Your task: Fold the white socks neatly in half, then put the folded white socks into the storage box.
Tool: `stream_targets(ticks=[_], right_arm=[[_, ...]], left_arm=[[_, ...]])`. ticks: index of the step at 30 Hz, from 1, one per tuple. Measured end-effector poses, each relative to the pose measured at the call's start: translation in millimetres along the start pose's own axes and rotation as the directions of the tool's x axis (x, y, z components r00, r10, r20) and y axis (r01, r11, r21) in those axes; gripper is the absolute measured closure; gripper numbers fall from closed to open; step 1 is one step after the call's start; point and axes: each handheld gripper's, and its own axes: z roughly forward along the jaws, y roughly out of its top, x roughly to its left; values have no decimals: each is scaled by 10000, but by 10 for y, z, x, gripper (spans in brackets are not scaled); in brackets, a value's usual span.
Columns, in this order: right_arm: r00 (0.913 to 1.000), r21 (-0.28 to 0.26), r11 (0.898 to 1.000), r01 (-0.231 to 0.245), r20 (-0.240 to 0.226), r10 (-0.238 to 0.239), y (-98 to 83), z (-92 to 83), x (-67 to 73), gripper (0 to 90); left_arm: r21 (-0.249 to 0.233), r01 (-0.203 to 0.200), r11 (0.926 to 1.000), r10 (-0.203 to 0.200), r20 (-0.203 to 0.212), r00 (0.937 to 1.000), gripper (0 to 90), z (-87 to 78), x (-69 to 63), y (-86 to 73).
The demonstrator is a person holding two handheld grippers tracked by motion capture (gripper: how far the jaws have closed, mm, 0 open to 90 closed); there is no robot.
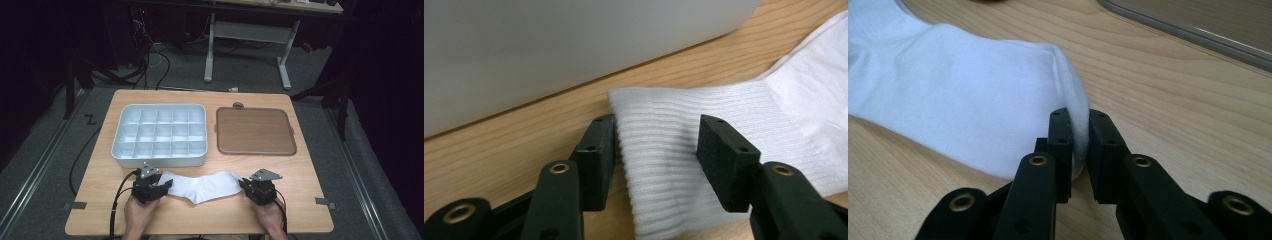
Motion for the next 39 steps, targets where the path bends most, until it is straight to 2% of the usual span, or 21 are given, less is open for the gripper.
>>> stream_targets(ticks=[14, 21, 22, 24, 26, 28, 29, 34, 37, 38, 39], right_arm=[[9990, 86, 9996, -287, 351, 283, -77, -83, -152, 819], [9987, 118, 9993, -343, 370, 338, -80, -84, -186, 813], [9987, 121, 9993, -360, 367, 355, -79, -83, -186, 798], [9983, 118, 9989, -449, 371, 444, -76, -84, -190, 710], [9985, 101, 9990, -438, 321, 435, -66, -96, -188, 671], [9987, 0, 9994, -339, 386, 338, -50, -117, -177, 638], [9986, -96, 9993, -354, 388, 358, -35, -142, -167, 628], [9988, -498, 9985, -210, 429, 232, 36, -234, -142, 616], [9997, -1101, 9939, -1, 261, 30, 125, -323, -66, 633], [9997, -1101, 9939, -1, 261, 30, 125, -323, -66, 633], [9999, -1265, 9920, 7, -101, -20, 167, -339, -10, 652]], left_arm=[[-73, -125, 9999, 128, 364, 9993, 488, 104, -139, -66], [-144, -202, 9997, 206, 314, 9993, 457, 124, -154, -76], [-139, -215, 9997, 219, 309, 9993, 447, 122, -153, -77], [-62, -283, 9996, 285, 263, 9992, 430, 111, -147, -75], [8, -295, 9996, 295, 274, 9992, 454, 81, -145, -66], [-26, -288, 9996, 288, 278, 9992, 458, 45, -151, -54], [-5, -97, 10000, 97, 292, 9995, 456, 2, -156, -25], [-60, 270, 9996, -269, 253, 9993, 455, -89, -167, 6], [67, 449, 9990, -450, 81, 9990, 461, -106, -144, -29], [67, 449, 9990, -450, 81, 9990, 467, -106, -144, -29], [-1, 519, 9986, -519, 34, 9986, 480, -118, -135, -58]])
